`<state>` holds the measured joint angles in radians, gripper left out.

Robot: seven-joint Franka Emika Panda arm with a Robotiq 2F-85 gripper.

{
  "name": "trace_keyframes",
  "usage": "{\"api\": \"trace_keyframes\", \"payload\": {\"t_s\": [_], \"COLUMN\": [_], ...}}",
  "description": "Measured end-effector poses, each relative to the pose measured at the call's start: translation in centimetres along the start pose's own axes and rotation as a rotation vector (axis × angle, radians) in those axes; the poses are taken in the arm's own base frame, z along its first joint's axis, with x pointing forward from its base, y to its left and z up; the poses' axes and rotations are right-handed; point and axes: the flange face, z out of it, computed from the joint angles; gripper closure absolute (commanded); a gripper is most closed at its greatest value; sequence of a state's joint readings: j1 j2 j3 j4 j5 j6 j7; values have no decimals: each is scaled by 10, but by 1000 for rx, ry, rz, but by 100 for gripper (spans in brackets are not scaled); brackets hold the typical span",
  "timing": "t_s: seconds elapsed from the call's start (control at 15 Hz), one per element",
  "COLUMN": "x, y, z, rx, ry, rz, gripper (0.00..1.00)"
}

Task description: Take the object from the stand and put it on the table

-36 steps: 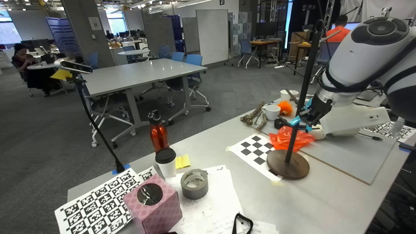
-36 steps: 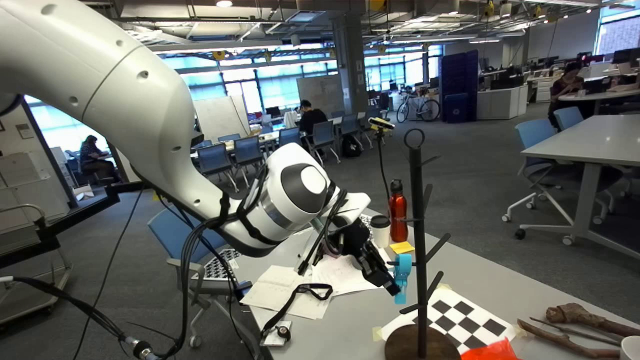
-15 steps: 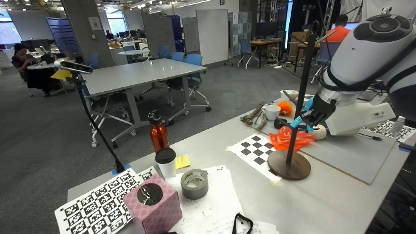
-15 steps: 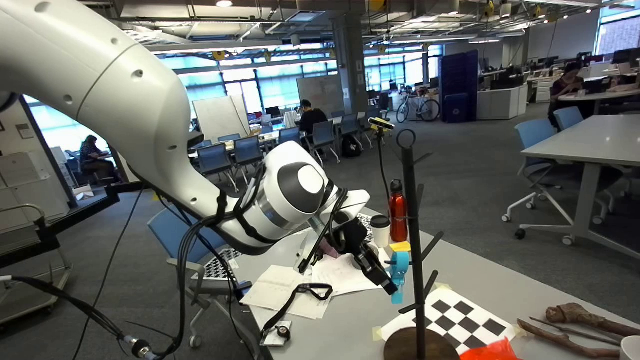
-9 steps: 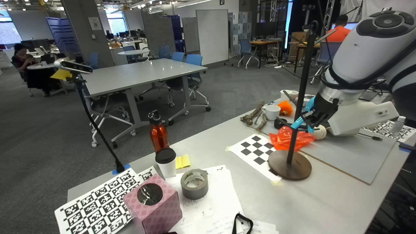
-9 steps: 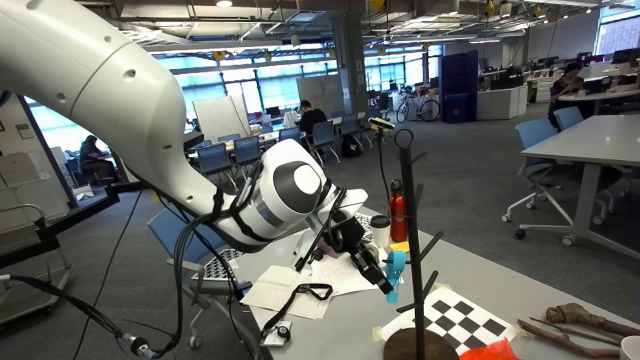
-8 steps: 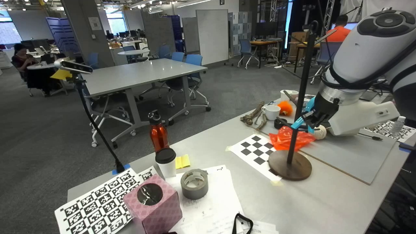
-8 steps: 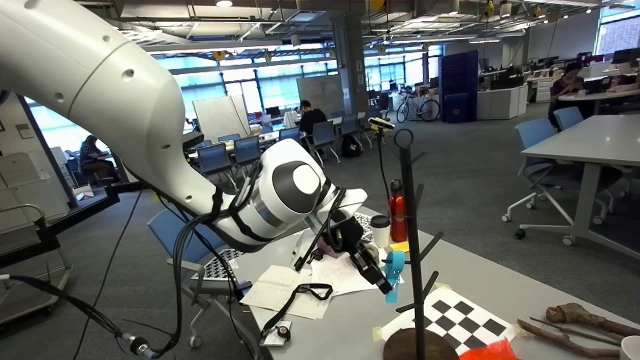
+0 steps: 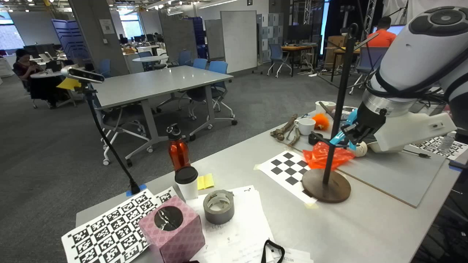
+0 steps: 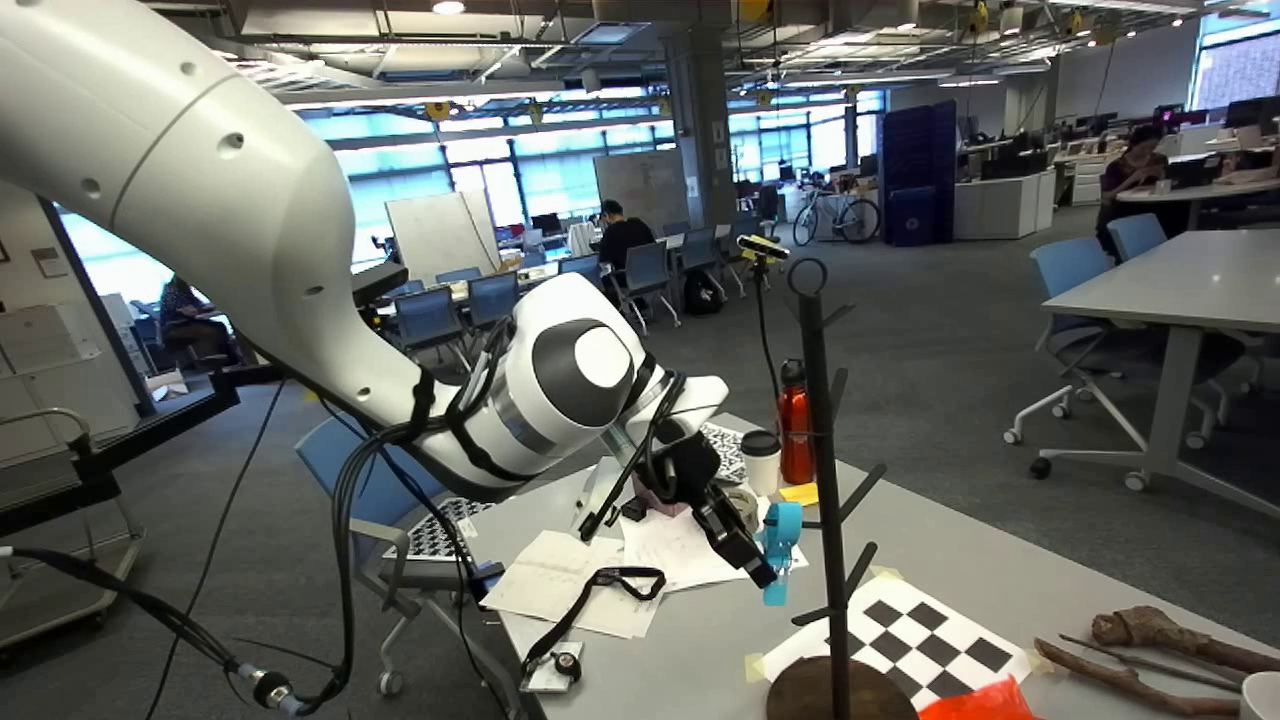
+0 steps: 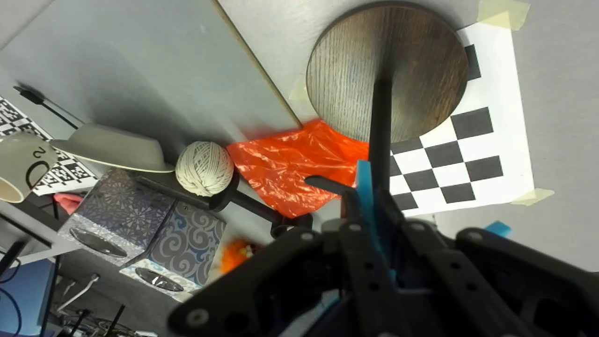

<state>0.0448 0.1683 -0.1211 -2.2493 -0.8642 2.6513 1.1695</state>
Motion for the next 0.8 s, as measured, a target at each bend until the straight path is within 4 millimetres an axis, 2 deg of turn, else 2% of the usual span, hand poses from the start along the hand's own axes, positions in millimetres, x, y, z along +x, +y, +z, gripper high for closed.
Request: {"api": "trace_keyframes", "payload": {"t_s": [0.8], "x": [-5], "y": [10], "z": [-4], "rx": [7], "ry": [-27], "rz": [-2], "gripper": [97]}}
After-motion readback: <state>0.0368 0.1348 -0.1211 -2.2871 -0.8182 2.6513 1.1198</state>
